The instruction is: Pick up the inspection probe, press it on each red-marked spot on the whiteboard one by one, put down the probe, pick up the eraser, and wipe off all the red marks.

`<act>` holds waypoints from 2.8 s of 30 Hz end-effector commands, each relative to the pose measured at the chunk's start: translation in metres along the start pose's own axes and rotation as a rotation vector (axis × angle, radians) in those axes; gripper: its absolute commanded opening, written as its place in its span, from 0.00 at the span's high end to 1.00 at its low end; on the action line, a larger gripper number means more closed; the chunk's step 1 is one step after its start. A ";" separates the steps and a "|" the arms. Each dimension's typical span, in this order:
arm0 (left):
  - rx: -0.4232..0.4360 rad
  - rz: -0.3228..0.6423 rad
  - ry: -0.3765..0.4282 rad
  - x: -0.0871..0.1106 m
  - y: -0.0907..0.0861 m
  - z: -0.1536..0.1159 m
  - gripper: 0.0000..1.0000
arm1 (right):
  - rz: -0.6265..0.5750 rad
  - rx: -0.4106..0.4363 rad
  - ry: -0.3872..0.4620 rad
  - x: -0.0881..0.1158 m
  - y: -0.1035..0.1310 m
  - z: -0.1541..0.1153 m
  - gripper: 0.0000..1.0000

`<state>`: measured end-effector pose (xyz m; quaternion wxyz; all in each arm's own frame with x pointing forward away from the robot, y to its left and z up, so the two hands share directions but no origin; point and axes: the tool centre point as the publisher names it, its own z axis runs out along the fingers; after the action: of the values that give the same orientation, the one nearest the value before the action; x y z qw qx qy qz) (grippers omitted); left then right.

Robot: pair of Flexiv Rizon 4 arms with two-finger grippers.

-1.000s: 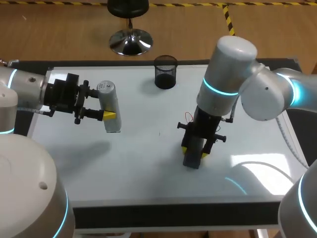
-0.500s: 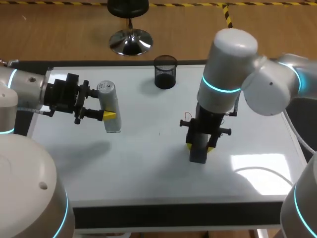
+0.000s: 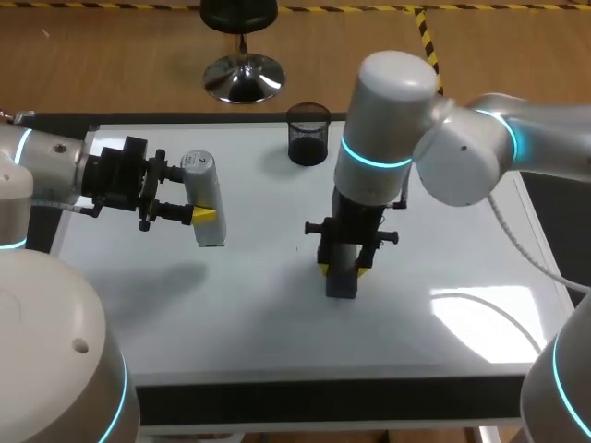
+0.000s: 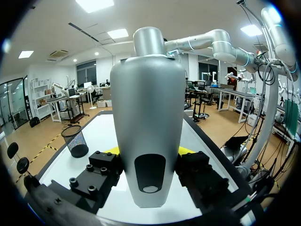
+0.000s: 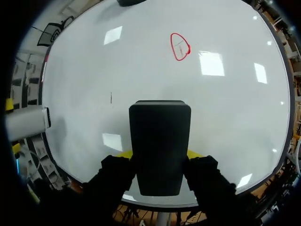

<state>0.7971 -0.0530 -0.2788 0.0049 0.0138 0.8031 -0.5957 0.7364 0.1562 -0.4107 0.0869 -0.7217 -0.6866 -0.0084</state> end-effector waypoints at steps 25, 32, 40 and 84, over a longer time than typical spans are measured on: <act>0.001 0.001 0.001 -0.001 0.000 0.000 1.00 | 0.013 0.036 0.016 -0.019 -0.001 0.028 1.00; 0.001 0.001 0.001 -0.001 0.000 0.000 1.00 | 0.044 0.022 0.026 -0.040 -0.006 0.023 1.00; 0.001 0.001 0.001 -0.001 0.000 0.000 1.00 | 0.105 0.043 0.032 -0.074 -0.008 0.016 1.00; 0.001 0.001 0.001 -0.001 0.000 0.000 1.00 | 0.078 -0.032 -0.062 -0.184 0.033 -0.054 1.00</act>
<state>0.7971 -0.0530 -0.2788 0.0049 0.0138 0.8031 -0.5957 0.7677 -0.0323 -0.3907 0.0557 -0.7493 -0.6599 0.0086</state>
